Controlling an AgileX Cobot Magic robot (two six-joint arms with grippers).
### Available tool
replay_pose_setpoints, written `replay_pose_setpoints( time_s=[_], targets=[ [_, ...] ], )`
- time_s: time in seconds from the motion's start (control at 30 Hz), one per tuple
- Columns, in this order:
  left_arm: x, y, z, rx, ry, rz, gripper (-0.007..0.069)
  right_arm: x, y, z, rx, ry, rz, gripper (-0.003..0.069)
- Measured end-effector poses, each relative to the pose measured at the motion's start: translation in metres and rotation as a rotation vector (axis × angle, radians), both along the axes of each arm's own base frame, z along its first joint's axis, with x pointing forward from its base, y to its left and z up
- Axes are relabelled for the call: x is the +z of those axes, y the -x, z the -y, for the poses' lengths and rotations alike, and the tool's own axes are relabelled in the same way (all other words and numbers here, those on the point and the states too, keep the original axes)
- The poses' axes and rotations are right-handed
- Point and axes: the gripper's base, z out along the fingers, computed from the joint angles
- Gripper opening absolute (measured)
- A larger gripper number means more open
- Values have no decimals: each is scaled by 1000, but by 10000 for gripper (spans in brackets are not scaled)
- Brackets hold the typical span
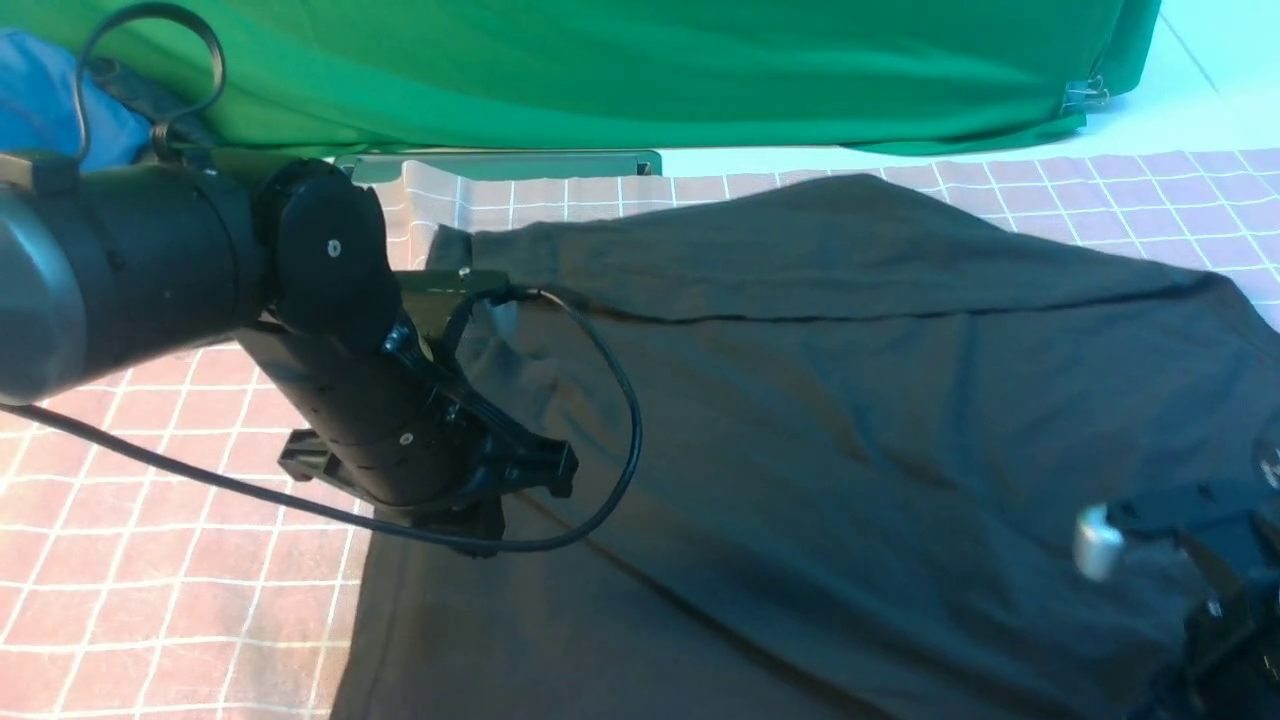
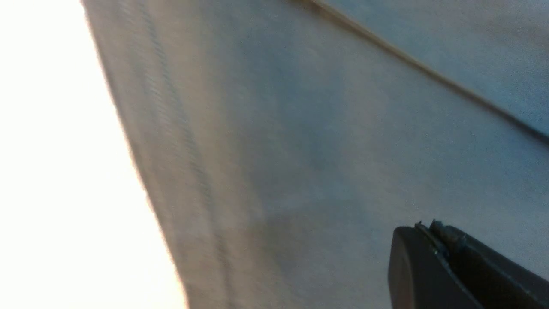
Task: Fold a long-sleeved shirt over a pink coffee tablecloth.
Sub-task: 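Grab the top left corner of the dark shirt with the left gripper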
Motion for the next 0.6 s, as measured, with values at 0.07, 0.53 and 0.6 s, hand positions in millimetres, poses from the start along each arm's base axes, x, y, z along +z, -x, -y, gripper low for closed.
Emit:
replay_pose_setpoints(
  time_s=[0.07, 0.53, 0.6],
  targets=[
    [1, -1, -2, 18, -23, 5, 13, -5, 6, 2, -5, 14, -30, 54],
    [75, -96, -36, 345, 72, 242, 13, 20, 20, 5, -17, 46, -174, 414],
    [69, -112, -37, 346, 57, 249, 14, 34, 20, 5, -21, 23, -82, 351]
  ],
)
